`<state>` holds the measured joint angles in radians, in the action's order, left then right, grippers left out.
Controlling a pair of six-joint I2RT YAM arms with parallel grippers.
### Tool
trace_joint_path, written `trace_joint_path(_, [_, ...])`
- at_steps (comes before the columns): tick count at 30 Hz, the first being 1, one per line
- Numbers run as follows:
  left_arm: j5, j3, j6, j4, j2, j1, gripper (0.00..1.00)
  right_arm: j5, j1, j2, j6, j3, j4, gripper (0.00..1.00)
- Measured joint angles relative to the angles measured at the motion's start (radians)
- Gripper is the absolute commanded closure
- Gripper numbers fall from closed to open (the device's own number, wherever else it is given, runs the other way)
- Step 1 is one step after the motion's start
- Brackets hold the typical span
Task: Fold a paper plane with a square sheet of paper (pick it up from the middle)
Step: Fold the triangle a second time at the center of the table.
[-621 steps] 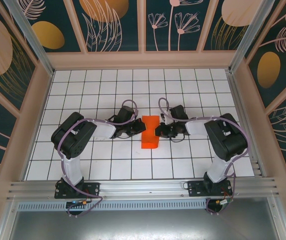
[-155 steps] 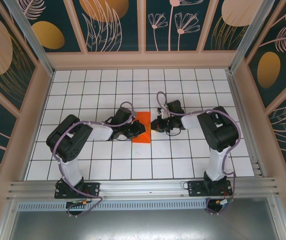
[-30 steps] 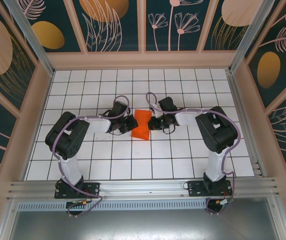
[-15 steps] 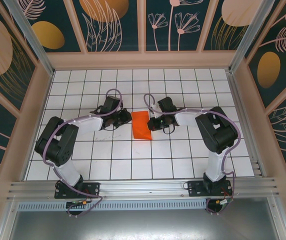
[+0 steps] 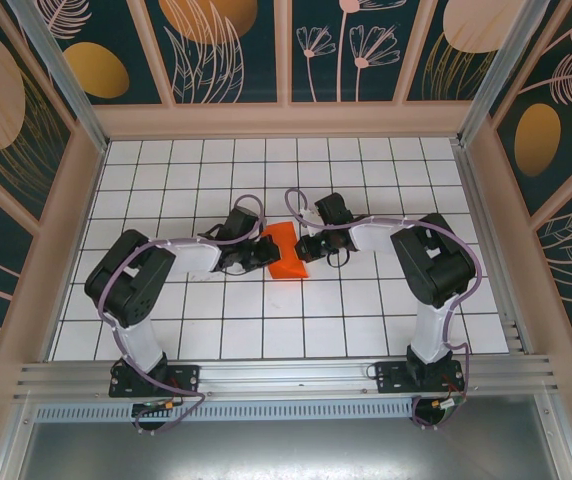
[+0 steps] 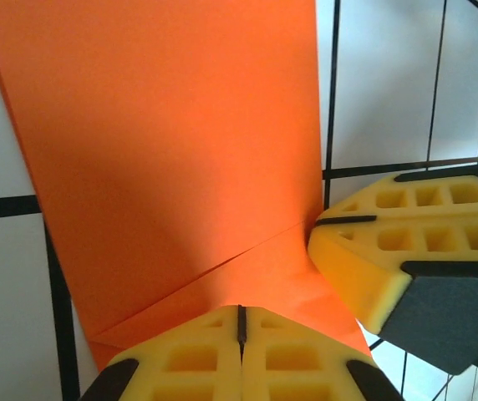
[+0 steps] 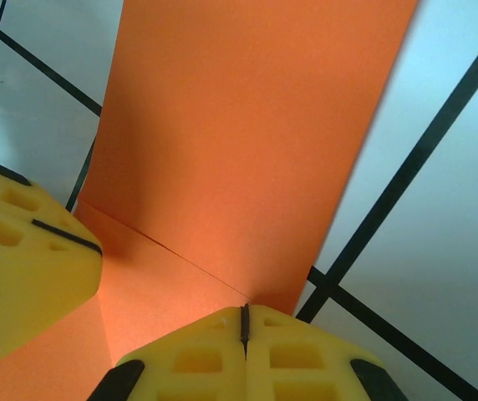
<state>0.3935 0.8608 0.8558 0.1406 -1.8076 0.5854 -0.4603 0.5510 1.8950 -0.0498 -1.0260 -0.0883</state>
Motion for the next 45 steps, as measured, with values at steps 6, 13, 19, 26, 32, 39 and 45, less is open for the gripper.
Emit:
trace_joint_path(6, [0.010, 0.001, 0.006, 0.014, -0.033, 0.000, 0.96, -0.001, 0.000, 0.000, 0.000, -0.001, -0.001, 1.00])
trace_joint_path(13, [0.005, 0.000, 0.005, 0.016, -0.034, 0.000, 0.98, 0.000, -0.002, -0.012, -0.036, -0.014, -0.037, 0.96])
trace_joint_path(19, [0.000, -0.014, 0.006, 0.042, -0.034, 0.002, 0.99, 0.013, 0.003, -0.151, -0.179, 0.023, -0.051, 0.93])
trace_joint_path(26, [-0.001, -0.020, 0.006, 0.051, -0.033, 0.002, 1.00, 0.079, 0.130, -0.213, -0.360, 0.046, -0.069, 1.00])
trace_joint_path(32, [-0.002, -0.023, 0.009, 0.058, -0.032, 0.003, 1.00, 0.123, 0.175, -0.180, -0.446, 0.045, -0.081, 1.00])
trace_joint_path(39, [-0.002, -0.026, 0.013, 0.061, -0.032, 0.003, 1.00, 0.148, 0.177, -0.113, -0.466, 0.045, -0.104, 1.00])
trace_joint_path(45, [-0.002, -0.029, 0.014, 0.066, -0.032, 0.003, 1.00, 0.151, 0.181, -0.100, -0.466, 0.026, -0.104, 1.00])
